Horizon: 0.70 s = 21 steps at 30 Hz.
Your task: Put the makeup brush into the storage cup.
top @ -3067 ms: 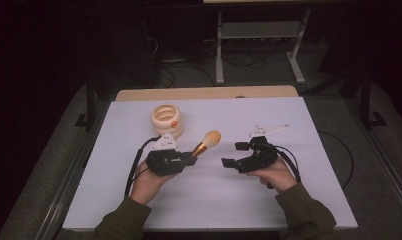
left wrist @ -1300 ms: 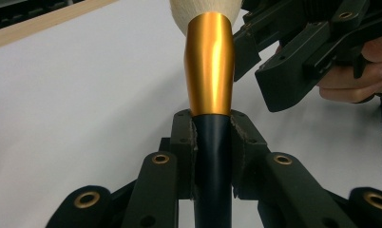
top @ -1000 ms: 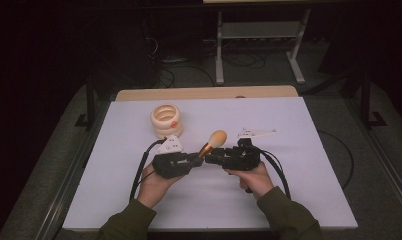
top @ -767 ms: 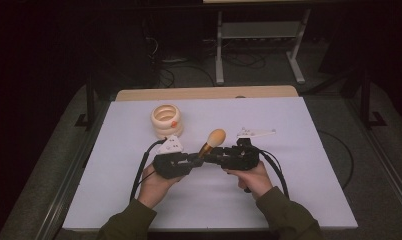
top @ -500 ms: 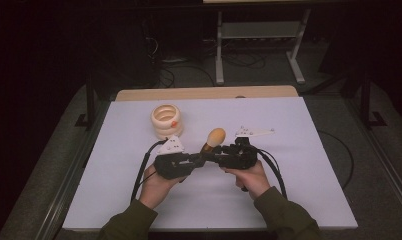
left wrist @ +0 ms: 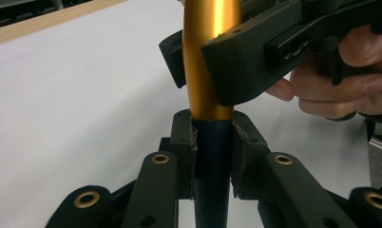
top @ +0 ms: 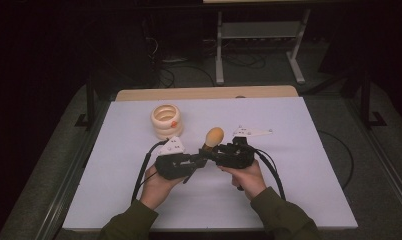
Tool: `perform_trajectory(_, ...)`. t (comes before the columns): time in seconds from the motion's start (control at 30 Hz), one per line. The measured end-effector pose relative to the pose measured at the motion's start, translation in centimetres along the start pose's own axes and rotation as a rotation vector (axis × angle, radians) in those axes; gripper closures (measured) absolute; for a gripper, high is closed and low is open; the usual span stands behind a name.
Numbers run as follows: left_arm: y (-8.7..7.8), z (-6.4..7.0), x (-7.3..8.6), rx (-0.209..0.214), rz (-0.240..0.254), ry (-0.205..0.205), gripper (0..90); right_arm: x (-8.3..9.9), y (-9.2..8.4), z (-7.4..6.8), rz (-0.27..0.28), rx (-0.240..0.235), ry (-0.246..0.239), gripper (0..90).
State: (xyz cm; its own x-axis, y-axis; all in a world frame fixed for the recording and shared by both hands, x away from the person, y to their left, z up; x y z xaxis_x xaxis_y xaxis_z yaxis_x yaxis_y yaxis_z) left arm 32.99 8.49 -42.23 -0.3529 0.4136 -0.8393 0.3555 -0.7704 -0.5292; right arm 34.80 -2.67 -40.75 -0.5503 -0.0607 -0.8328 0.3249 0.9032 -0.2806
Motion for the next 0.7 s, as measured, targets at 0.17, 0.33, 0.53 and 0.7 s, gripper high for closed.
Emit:
perform_trajectory(0.17, 0.15, 0.17, -0.02, 0.001, 0.002, 0.002, 74.2, -0.03, 0.24, -0.28, 0.002, -0.005, 0.0, 60.8)
perform_trajectory(0.33, 0.2, 0.17, -0.01, 0.0, 0.001, 0.006, 74.2, -0.08, 0.37, -0.5, 0.001, -0.006, -0.013, 62.1)
perform_trajectory(0.53, 0.33, 0.16, -0.03, 0.009, 0.007, 0.007, 73.5, -0.11, 0.33, -0.6, -0.002, 0.003, -0.022, 62.7)
perform_trajectory(0.7, 0.4, 0.19, -0.08, 0.019, 0.009, 0.011, 65.1, -0.06, 0.36, -0.79, -0.014, 0.001, -0.036, 62.8)
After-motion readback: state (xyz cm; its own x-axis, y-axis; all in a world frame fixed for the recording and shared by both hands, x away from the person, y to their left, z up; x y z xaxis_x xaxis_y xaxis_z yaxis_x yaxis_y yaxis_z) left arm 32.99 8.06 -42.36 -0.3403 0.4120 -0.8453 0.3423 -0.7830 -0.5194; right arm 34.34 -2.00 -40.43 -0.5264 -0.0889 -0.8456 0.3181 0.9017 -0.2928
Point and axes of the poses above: each handheld gripper's, and its own axes: y roughly forward along the jaws, x roughly out of its underside, z roughly to its right, the point moved 7 cm from there along y, roughly forward along the jaws, and after that the axes turned 3 degrees about -z, right-handed, at the moved point
